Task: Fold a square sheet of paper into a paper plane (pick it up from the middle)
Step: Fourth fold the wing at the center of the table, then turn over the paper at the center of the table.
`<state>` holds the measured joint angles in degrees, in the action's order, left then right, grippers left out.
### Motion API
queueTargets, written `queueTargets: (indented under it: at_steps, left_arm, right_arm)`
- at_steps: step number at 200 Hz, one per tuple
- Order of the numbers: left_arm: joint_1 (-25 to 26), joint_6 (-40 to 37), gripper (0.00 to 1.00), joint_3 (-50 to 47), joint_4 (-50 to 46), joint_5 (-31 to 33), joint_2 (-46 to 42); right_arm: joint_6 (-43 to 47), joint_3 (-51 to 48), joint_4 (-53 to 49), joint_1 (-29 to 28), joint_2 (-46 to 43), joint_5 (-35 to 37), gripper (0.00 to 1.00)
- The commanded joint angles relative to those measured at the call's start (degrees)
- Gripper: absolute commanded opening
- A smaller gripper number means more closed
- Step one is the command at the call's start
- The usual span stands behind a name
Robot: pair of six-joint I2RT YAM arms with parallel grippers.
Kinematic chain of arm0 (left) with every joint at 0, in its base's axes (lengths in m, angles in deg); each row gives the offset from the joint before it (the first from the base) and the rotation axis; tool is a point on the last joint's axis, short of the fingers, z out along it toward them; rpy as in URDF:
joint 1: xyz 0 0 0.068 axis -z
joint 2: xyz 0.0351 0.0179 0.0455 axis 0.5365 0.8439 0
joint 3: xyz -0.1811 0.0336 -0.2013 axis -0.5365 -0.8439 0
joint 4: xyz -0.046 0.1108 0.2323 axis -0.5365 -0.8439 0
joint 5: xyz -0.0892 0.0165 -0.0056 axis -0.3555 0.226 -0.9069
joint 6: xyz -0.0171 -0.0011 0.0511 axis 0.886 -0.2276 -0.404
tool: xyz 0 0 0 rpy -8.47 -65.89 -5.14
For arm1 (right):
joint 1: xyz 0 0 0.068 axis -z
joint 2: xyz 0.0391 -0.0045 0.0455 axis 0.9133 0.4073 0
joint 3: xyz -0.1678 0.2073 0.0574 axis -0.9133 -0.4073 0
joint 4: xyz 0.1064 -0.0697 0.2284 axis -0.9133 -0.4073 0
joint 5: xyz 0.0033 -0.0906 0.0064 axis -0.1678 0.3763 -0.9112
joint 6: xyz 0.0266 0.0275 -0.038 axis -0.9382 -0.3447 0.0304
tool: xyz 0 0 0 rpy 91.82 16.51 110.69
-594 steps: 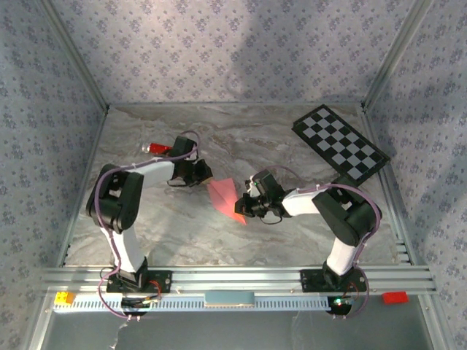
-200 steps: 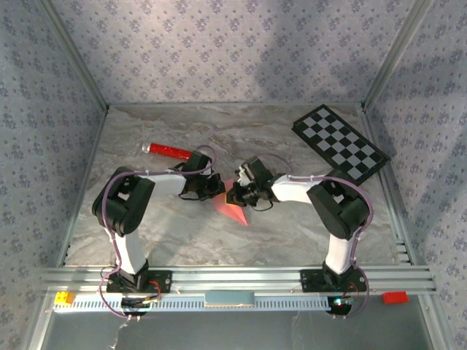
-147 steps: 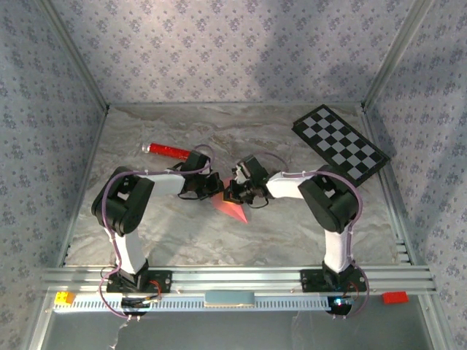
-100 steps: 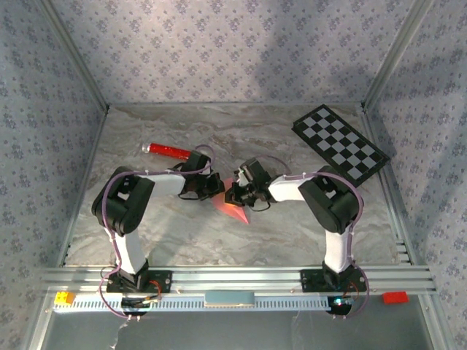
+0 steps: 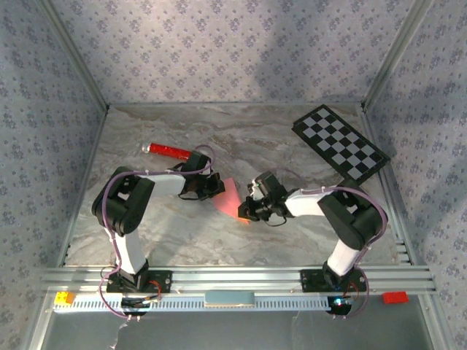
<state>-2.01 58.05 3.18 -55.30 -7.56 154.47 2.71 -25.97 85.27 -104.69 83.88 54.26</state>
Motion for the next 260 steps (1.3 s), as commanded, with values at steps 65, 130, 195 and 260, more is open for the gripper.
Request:
queueTargets:
  at_steps: [65,130,195,260]
  left_arm:
    - [-0.07,0.04,0.05,-1.76,-3.34,2.20,1.99]
    - [-0.10,0.67,0.05,-2.11,-2.91,1.70,1.73]
    - [-0.06,1.97,0.05,-2.04,-2.56,1.08,1.69]
    - [-0.11,2.39,0.05,-1.83,-3.00,0.91,1.64]
  right_arm:
    - [0.81,-10.02,-3.04,1.89,-8.24,-0.05,0.11]
    - [-2.08,-8.86,-6.22,1.65,-14.26,2.62,0.14]
    - [-8.03,-6.91,-5.96,1.20,-12.89,3.81,0.32]
    - [-9.26,-5.48,-4.93,0.89,-8.53,0.60,0.29]
